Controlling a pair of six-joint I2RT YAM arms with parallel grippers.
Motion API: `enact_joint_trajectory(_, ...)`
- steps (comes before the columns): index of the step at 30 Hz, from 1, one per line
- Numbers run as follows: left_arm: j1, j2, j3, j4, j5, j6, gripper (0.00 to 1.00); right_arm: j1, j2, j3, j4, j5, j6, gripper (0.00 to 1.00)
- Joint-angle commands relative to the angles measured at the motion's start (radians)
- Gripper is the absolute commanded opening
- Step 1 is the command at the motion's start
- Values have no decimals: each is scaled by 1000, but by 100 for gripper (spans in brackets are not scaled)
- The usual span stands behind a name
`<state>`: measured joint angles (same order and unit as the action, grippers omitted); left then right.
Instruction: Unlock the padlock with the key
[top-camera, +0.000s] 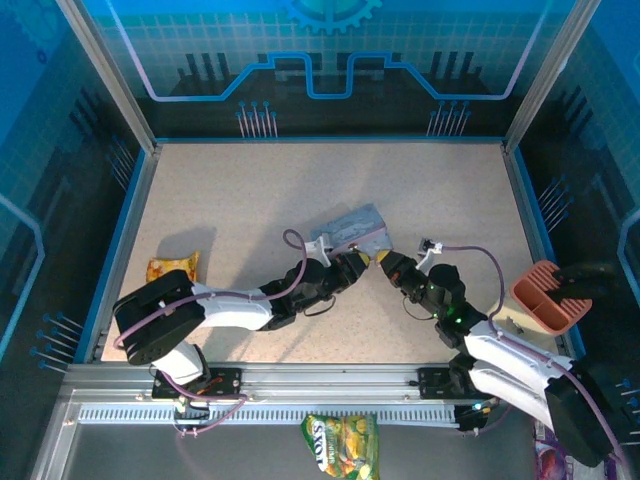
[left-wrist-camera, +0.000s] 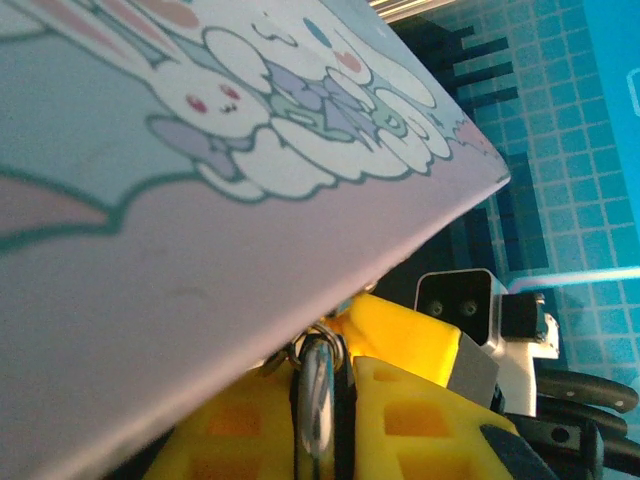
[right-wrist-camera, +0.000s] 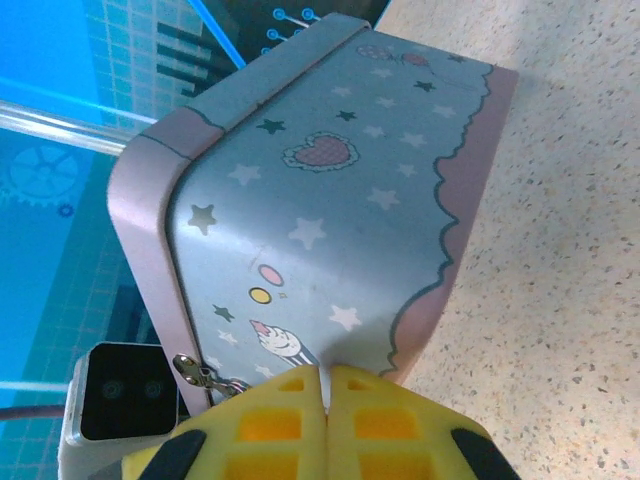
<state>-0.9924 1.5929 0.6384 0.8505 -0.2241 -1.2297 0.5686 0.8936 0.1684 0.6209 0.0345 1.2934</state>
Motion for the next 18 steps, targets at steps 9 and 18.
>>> enact_joint_trajectory(9,-53,-28,67,333,60,9,0,184,-39,-78,37,5,26,0)
enact_joint_trajectory(18,-53,9,61,378,58,-20,0,249,-34,-113,71,81,51,0)
